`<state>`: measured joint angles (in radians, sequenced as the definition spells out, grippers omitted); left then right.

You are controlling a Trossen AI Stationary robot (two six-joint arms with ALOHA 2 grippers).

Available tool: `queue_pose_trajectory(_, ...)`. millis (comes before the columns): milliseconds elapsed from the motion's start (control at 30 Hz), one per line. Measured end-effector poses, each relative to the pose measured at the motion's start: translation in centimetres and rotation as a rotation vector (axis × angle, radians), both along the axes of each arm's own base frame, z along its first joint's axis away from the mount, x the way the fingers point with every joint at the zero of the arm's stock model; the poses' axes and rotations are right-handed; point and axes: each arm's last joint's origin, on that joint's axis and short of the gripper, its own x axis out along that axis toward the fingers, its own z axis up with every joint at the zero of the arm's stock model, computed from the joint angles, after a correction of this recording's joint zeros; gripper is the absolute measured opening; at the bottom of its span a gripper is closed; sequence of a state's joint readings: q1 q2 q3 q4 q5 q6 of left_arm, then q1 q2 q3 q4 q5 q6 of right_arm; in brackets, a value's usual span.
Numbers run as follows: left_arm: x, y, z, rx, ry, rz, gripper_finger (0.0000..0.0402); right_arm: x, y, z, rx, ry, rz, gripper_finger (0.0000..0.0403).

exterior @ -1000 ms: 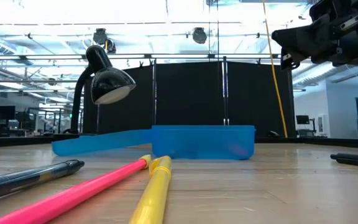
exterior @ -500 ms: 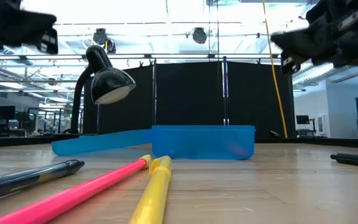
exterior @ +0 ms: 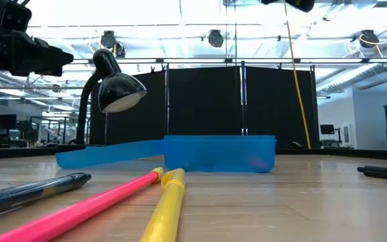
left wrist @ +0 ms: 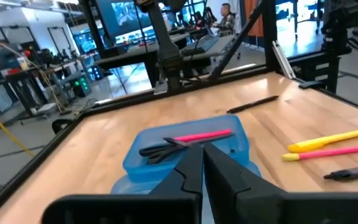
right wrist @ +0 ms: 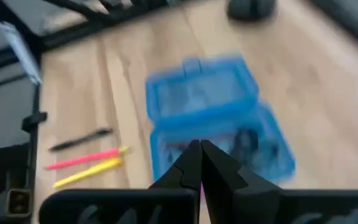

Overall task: Pick & place school supplies into a supply box
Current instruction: Put the right black pen into the blue box

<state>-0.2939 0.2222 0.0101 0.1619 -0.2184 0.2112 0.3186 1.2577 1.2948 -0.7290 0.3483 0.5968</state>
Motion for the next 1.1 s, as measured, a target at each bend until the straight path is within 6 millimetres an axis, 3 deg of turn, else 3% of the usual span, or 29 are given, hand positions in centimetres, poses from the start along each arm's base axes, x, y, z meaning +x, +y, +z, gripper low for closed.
queue_pose_trajectory(167,0.0,0.0,0.0,0.042,0.0,-0.001,0.0003,1.4,3.2,2.5,0.272,0.096,-0.043,0.0)
queue_pose_trajectory(267,0.0,0.0,0.0,0.051,0.0,-0.002,0.001,2.4,5.8,2.0,0.4,0.132,-0.067,0.0)
queue_pose_trajectory(467,0.0,0.0,0.0,0.109,-0.007,-0.005,0.0034,3.1,10.3,-2.5,0.544,0.297,-0.289,0.0)
queue_pose_trajectory(667,0.0,0.0,0.0,0.133,-0.014,-0.006,0.0037,3.6,13.8,-8.8,0.468,0.457,-0.552,0.0)
queue_pose_trajectory(833,0.0,0.0,0.4,0.123,-0.047,-0.003,0.0037,4.1,16.3,-12.1,0.514,0.602,-0.592,0.0)
queue_pose_trajectory(1000,0.0,0.0,0.7,0.121,-0.078,-0.002,0.0037,4.0,19.2,-10.8,0.596,0.601,-0.615,0.0)
queue_pose_trajectory(1100,0.0,0.0,0.7,0.12,-0.084,-0.002,0.0037,3.0,20.1,-9.9,0.535,0.56,-0.719,0.0)
